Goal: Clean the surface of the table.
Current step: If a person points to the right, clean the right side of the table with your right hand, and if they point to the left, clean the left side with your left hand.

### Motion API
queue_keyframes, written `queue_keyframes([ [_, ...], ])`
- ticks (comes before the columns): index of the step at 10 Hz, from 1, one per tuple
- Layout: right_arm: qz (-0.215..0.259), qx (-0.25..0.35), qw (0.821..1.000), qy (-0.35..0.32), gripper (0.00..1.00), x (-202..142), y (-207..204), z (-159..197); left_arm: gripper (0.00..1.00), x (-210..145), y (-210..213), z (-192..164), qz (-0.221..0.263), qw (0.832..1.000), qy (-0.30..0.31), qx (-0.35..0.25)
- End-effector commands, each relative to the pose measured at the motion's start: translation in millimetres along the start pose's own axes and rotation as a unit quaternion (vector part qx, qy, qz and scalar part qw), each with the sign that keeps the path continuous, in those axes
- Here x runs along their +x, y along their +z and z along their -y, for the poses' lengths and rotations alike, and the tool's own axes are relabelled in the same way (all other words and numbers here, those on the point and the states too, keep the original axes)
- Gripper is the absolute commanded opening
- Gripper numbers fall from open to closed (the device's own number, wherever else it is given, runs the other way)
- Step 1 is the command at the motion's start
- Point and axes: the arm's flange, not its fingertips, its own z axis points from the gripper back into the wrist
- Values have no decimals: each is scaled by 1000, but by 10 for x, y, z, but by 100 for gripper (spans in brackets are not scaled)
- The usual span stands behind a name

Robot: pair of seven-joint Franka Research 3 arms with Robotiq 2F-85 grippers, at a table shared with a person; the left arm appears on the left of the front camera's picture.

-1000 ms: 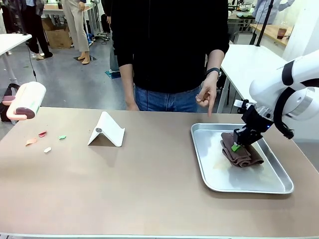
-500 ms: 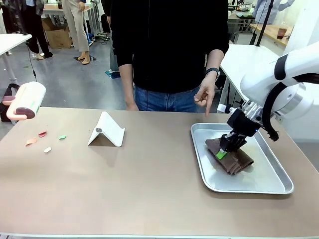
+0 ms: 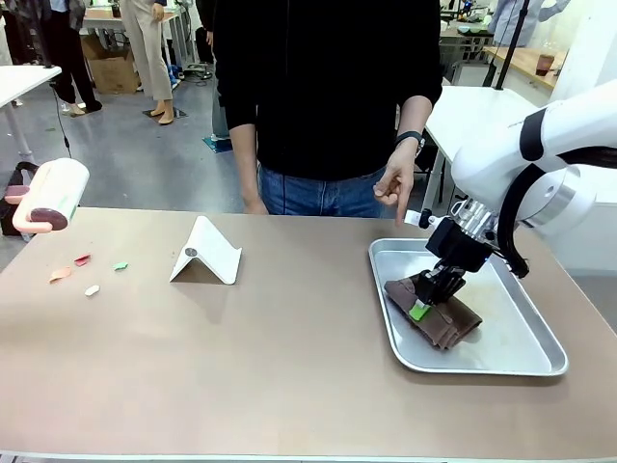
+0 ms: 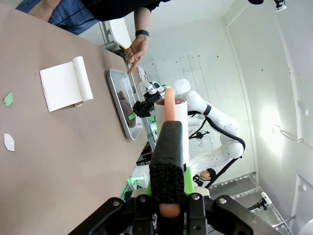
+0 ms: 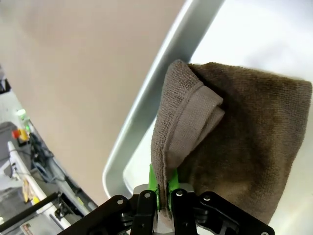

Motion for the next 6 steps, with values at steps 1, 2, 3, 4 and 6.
queue_keyframes([
  [1, -23, 3, 999, 34, 8, -80, -17, -48, 0, -16, 7, 37, -4, 1000, -8, -8],
  [2, -45, -5, 998, 40, 8, -87, -34, -28, 0, -16, 7, 37, -4, 1000, -8, -8],
  [3, -78, -17, 996, 49, 8, -96, -65, -10, 0, -16, 7, 37, -4, 1000, -8, -8],
  [4, -98, -28, 993, 59, 8, -101, -106, 3, 0, -16, 7, 37, -4, 1000, -8, -8],
  [6, -118, -77, 987, 80, 8, -116, -143, 27, 0, -16, 7, 37, -4, 1000, -8, -8],
])
